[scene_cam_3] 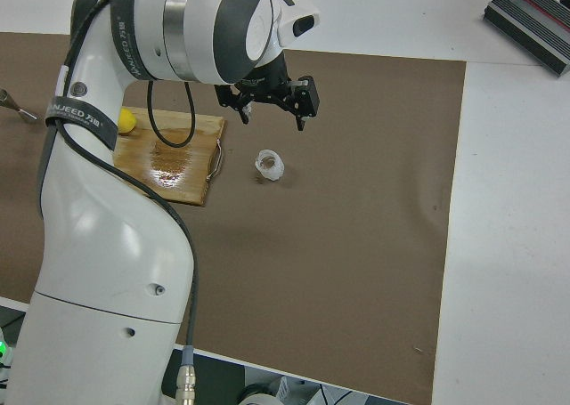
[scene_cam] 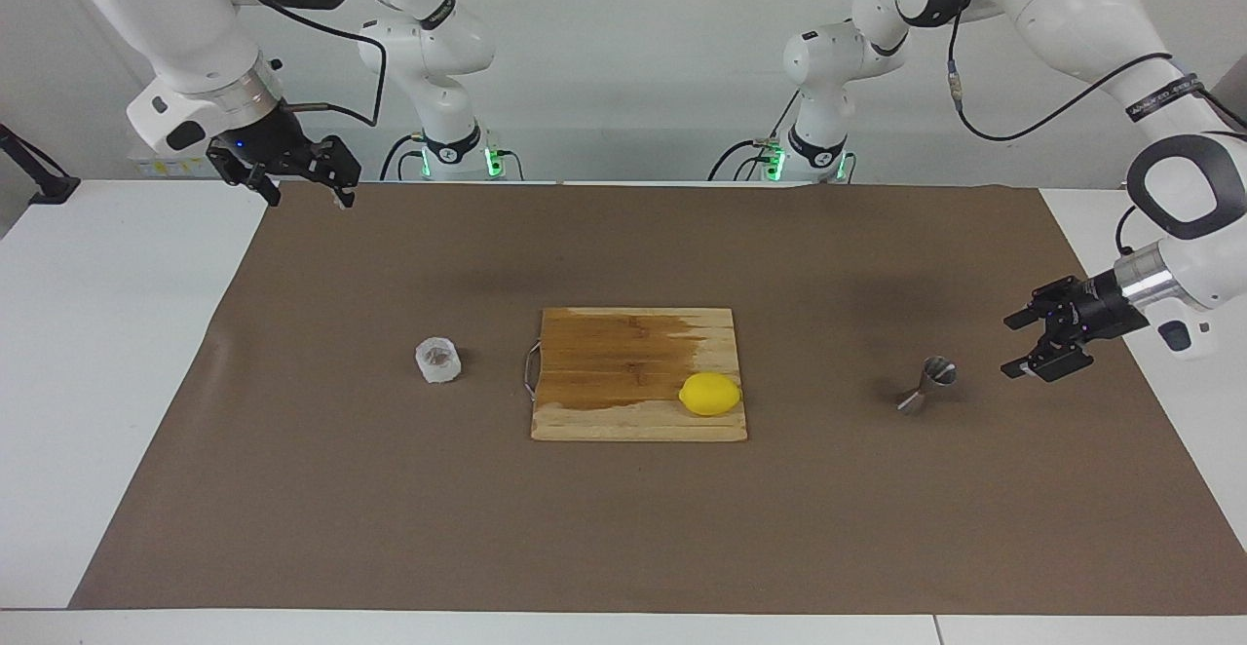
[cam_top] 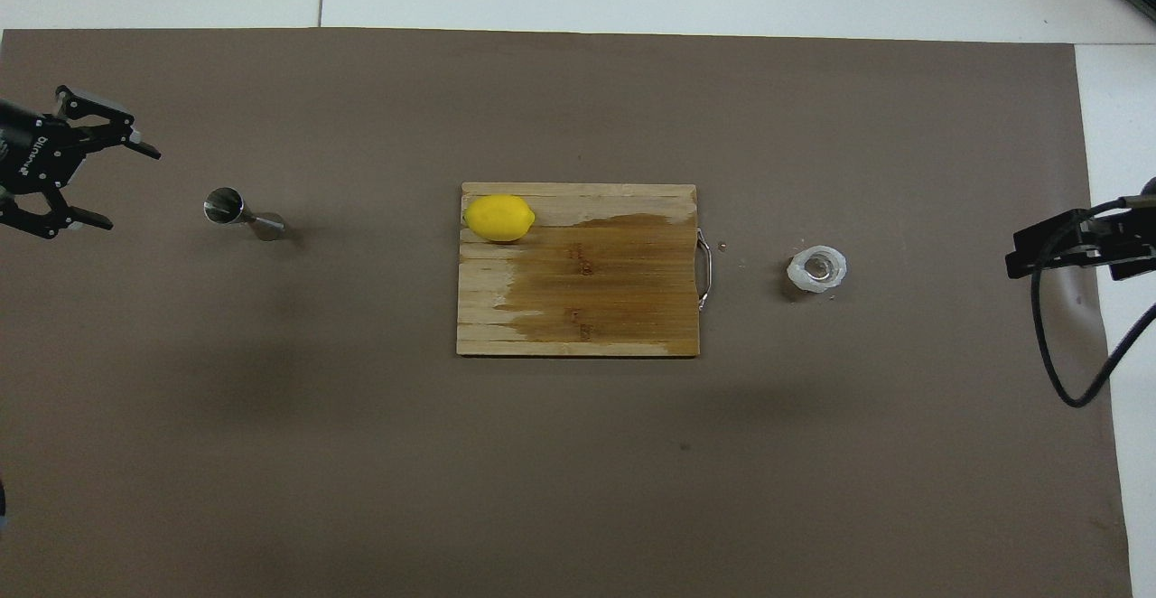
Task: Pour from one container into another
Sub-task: 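Reach the open left gripper to the small metal cup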
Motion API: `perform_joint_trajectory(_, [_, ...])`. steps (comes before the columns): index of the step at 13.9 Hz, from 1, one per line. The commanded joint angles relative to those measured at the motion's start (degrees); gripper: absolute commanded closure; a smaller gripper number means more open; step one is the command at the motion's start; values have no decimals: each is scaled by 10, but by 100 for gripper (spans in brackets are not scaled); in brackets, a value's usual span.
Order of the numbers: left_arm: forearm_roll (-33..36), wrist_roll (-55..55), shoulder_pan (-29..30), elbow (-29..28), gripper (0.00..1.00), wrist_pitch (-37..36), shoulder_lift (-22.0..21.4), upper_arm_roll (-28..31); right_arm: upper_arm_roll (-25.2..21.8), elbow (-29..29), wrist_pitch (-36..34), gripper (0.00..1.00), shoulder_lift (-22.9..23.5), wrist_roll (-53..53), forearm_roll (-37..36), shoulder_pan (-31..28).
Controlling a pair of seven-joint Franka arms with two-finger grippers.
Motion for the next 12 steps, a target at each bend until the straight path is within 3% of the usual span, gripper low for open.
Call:
perform_joint_trajectory(1, [-50, -46, 12, -14, 0, 39, 27, -2, 6, -13, 0, 0, -12, -6, 10, -9])
perform_joint_trajectory(4, [-75, -55, 12, -96, 0, 137, 17, -2, 6, -13, -1, 0, -12, -6, 10, -9])
perform_joint_trajectory(7, [-131, -76, 27, -118, 0, 149, 30, -1, 6, -13, 0, 0, -12, -6, 10, -9])
perform_joint_trajectory(12, [-226, -90, 26, -241, 0, 184, 3, -2, 6, -13, 0, 0, -12, -6, 10, -9])
